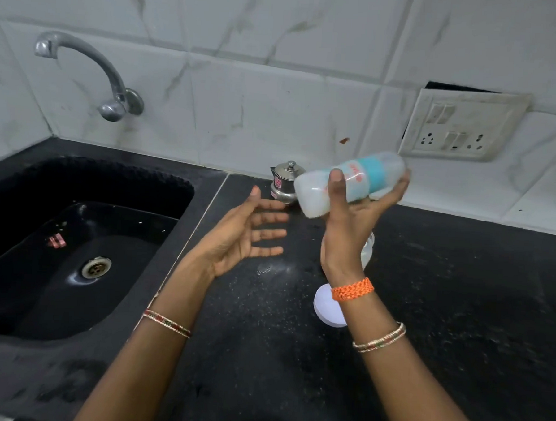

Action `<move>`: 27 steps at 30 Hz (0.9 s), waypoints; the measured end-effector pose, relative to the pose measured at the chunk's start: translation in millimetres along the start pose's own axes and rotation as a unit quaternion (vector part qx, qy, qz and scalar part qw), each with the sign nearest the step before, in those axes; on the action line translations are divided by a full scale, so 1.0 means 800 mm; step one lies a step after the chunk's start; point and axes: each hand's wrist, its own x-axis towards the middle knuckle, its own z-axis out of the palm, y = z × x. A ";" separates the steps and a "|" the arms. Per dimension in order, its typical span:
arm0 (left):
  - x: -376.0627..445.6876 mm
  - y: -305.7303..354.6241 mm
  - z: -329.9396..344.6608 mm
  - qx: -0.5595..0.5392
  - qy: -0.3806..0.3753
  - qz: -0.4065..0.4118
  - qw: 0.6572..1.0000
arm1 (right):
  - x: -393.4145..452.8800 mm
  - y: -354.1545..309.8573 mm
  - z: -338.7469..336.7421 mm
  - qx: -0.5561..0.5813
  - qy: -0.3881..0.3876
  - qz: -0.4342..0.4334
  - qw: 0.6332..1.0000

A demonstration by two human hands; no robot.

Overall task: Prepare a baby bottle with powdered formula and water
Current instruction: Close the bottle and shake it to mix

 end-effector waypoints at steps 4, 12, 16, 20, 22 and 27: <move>-0.012 -0.001 0.005 -0.078 -0.081 -0.037 0.993 | -0.010 0.002 -0.003 -0.081 -0.139 -0.017 0.987; -0.005 0.004 0.004 -0.073 -0.034 0.102 0.992 | 0.011 -0.001 -0.010 -0.091 -0.146 0.076 0.982; -0.008 0.017 0.006 -0.064 0.016 0.165 0.984 | 0.023 0.004 -0.005 0.156 0.067 0.171 0.971; -0.001 0.013 -0.006 -0.052 0.149 0.174 0.972 | -0.003 0.004 -0.008 0.129 -0.019 0.211 0.969; 0.002 0.006 -0.010 -0.031 0.160 0.154 0.975 | -0.008 -0.002 -0.010 0.099 -0.058 0.187 0.976; 0.003 -0.004 -0.009 -0.047 0.151 0.117 0.980 | 0.019 -0.007 -0.013 0.107 0.067 0.081 0.989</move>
